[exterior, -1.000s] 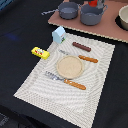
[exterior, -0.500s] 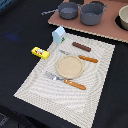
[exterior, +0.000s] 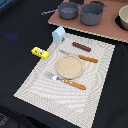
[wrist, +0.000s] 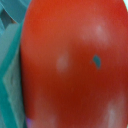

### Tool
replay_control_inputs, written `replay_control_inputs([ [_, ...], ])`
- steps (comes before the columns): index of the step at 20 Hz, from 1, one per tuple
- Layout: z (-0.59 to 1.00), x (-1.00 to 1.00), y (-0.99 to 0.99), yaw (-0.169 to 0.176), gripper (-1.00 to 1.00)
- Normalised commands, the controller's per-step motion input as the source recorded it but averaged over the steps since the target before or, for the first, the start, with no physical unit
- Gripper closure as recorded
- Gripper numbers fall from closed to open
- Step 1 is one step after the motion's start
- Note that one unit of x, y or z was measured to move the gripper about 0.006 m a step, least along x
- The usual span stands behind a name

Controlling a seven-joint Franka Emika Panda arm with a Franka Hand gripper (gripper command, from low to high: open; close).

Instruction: Interact with the objects in diverse but meaningful ways.

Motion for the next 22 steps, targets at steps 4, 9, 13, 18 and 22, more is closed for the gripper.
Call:
replay_control_inputs([
  [4, -0.29, 0.08, 0.22, -0.008, 1.0],
  [9, -0.37, 0.06, 0.05, -0.022, 1.0],
  [13, -0.31, 0.05, 0.0, -0.011, 1.0],
  [18, -0.34, 0.04, 0.15, -0.008, 1.0],
  [22, -0.35, 0.0, 0.34, 0.0, 1.0],
])
